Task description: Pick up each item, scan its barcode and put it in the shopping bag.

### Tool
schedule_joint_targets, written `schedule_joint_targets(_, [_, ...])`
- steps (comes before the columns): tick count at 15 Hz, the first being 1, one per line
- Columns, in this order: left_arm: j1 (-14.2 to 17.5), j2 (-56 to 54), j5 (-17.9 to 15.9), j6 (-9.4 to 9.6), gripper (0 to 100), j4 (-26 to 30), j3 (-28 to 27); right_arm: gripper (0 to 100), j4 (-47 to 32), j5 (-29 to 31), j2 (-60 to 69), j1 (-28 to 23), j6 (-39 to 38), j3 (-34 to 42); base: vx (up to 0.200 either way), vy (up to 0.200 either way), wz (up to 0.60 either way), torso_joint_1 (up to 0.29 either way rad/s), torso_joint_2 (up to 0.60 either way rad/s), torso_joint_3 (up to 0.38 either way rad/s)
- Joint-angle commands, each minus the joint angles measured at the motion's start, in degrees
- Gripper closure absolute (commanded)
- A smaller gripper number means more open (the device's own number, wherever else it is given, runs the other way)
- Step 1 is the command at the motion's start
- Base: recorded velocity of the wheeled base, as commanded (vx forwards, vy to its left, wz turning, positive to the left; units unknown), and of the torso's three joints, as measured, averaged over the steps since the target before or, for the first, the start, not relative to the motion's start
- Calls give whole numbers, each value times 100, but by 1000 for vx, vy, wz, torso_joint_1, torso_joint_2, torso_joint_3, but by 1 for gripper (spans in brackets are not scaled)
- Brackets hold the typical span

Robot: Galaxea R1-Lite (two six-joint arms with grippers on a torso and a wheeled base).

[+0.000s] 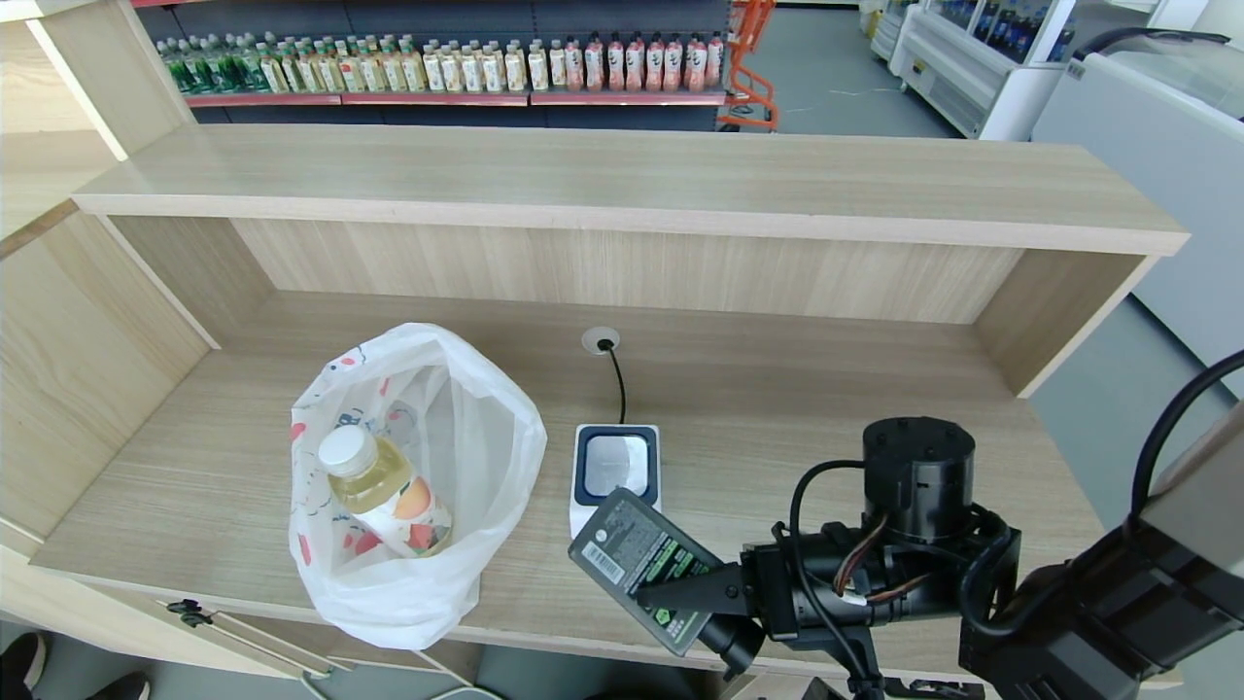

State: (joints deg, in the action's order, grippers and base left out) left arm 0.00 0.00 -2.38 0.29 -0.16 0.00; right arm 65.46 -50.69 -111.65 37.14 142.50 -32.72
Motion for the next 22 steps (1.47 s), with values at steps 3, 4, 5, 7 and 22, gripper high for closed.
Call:
schedule_joint_targets(3, [0,9,0,6,0,-2,0,100,-7,604,645,47,-1672,73,0,0,0,0,0,0])
schedule_joint_targets(4, [0,9,0,-3,0,-2,0,100,-60,2028,1313,91,-3791,398,0,0,0,0,0,0])
schedule_joint_targets(5, [0,9,0,-3,0,-2,0,100,-86,2995,1656,285,-4766,512,0,0,0,0,0,0])
schedule_joint_targets(7, [0,9,0,6,0,-2,0,100,-104,3452,1937,408,-6199,565,0,0,0,0,0,0])
schedule_joint_targets(22, [0,9,0,6,0,-2,0,100,-2240,3583,2798,-928,-17062,11,0,0,0,0,0,0])
